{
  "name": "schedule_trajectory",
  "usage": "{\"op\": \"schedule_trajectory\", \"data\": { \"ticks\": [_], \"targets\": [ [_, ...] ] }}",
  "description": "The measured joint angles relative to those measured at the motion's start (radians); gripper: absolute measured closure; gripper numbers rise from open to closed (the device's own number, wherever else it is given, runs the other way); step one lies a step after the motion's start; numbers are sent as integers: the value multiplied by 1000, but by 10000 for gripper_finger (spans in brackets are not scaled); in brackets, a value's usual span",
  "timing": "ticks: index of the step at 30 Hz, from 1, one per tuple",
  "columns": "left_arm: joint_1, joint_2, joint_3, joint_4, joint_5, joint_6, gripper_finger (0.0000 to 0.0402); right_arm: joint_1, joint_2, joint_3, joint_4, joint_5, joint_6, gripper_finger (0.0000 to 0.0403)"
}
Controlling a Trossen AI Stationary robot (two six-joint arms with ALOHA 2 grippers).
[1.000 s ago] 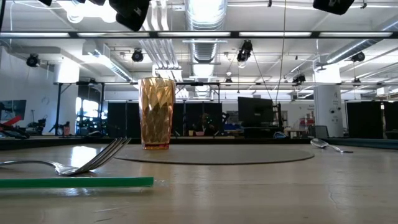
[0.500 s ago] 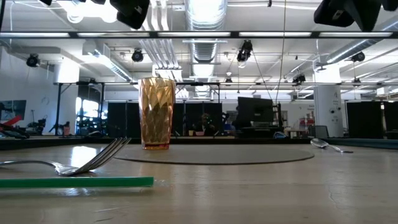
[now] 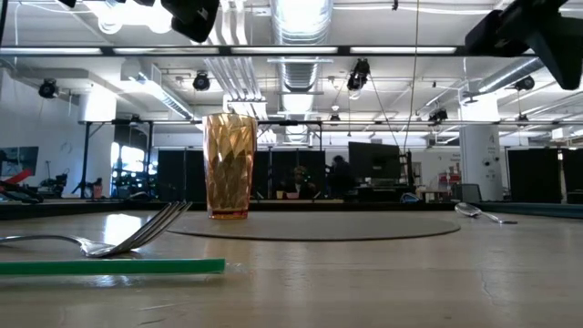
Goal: Pick & Place Utensil
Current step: Put the bowl on the bottom center of the mat
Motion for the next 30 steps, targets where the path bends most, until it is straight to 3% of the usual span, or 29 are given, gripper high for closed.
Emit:
{"op": "schedule_trajectory", "data": {
  "ticks": [15, 30],
  "targets": [
    [0, -1, 2, -1, 0, 0, 250, 27, 110, -20, 2, 26, -31, 236],
    [0, -1, 2, -1, 0, 0, 250, 38, 102, -193, 92, 10, -13, 258]
  ]
}}
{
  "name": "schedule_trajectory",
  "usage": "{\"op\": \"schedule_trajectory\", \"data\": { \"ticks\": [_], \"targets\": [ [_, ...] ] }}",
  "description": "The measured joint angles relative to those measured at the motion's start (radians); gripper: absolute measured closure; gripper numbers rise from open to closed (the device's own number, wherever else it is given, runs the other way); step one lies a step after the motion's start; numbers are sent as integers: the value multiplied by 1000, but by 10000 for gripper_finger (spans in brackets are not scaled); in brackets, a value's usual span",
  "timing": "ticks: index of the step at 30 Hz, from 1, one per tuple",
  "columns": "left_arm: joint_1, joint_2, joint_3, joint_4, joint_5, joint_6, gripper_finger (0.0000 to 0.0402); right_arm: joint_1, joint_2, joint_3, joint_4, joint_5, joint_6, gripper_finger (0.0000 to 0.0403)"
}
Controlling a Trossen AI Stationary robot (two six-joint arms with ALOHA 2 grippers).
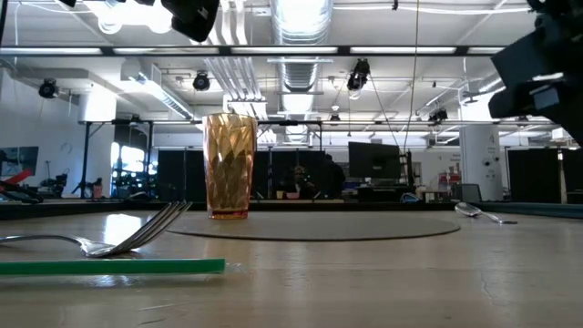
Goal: Pick & Place Utensil
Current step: Put the bowl on the bottom center of the mat
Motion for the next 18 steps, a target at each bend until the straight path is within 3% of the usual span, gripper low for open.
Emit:
{"op": "schedule_trajectory", "data": {
  "ticks": [5, 12, 18],
  "targets": [
    [0, 0, 0, 0, 0, 0, 250, 0, -12, -35, 22, -24, 9, 296],
    [0, 0, 0, 0, 0, 0, 250, 0, -15, -42, 23, -54, 10, 384],
    [0, 0, 0, 0, 0, 0, 250, -24, -34, -20, 14, -79, 22, 393]
  ]
}}
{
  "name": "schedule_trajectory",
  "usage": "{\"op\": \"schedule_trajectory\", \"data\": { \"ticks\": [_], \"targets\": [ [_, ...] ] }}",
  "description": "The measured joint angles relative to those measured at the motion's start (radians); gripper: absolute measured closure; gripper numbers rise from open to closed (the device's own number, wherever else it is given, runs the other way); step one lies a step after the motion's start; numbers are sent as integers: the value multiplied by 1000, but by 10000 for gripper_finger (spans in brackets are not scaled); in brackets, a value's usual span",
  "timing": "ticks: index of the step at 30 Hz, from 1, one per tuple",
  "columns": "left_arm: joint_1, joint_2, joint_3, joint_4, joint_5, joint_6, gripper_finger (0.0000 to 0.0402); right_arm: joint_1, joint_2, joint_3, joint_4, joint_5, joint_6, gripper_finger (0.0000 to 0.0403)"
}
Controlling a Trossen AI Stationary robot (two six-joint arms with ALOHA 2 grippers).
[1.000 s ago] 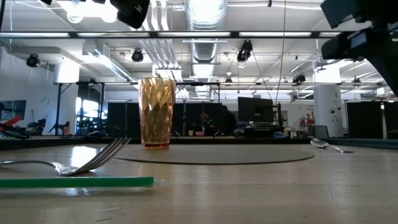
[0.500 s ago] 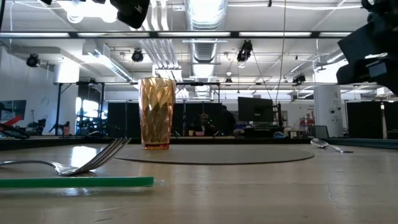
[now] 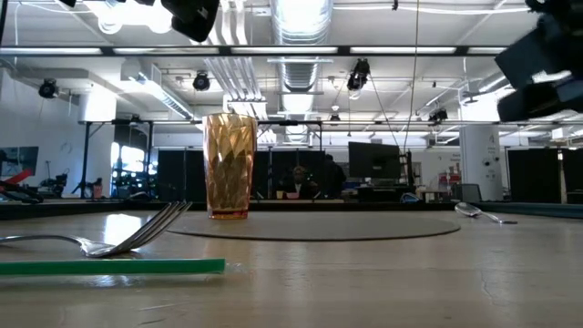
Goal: Pick & Place Utensil
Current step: Put the bowl on the bottom center of the mat
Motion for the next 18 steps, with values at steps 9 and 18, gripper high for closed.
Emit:
{"op": "schedule_trajectory", "data": {
  "ticks": [9, 18],
  "targets": [
    [0, 0, -1, -3, 0, -3, 250, -108, -118, 71, 2, 15, 95, 394],
    [0, -7, -2, -44, -3, -12, 250, -228, -171, 186, 3, 92, 188, 394]
  ]
}}
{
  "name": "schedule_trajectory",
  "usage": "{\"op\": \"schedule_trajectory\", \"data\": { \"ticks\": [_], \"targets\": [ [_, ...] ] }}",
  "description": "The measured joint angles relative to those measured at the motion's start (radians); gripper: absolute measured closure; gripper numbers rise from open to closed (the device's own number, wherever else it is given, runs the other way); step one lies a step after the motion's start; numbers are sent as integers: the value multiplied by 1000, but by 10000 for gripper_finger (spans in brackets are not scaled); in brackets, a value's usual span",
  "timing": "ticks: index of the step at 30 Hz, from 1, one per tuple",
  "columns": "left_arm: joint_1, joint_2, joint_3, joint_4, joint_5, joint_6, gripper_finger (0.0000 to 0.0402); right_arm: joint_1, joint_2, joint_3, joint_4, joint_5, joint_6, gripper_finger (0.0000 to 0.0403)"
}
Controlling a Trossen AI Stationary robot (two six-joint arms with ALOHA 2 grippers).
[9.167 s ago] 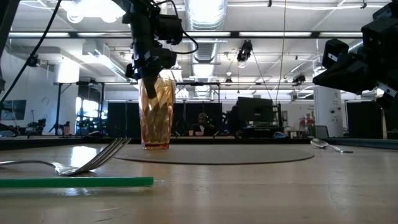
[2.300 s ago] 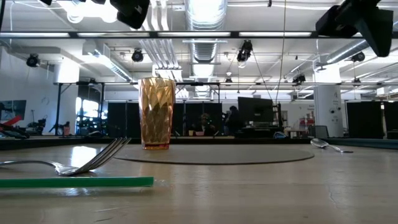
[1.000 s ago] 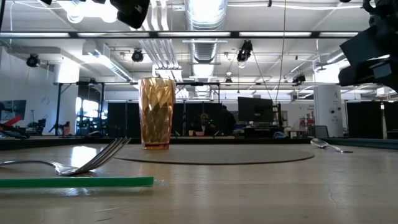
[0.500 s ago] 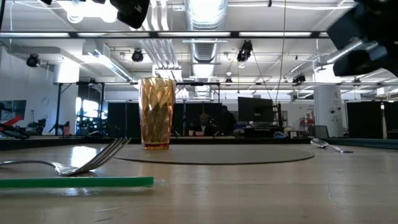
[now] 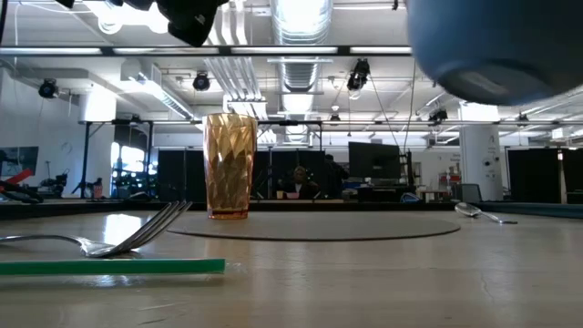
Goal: Pick & Place Utensil
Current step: Put the bowl on the bottom center of the mat
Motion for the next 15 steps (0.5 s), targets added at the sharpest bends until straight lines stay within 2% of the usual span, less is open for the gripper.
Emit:
{"op": "schedule_trajectory", "data": {
  "ticks": [5, 15],
  "targets": [
    [0, -23, 0, -11, -13, -3, 250, -66, 11, 73, 2, 57, 42, 394],
    [0, -49, -2, -61, -13, -4, 250, -229, 14, 155, 6, 83, 114, 394]
  ]
}}
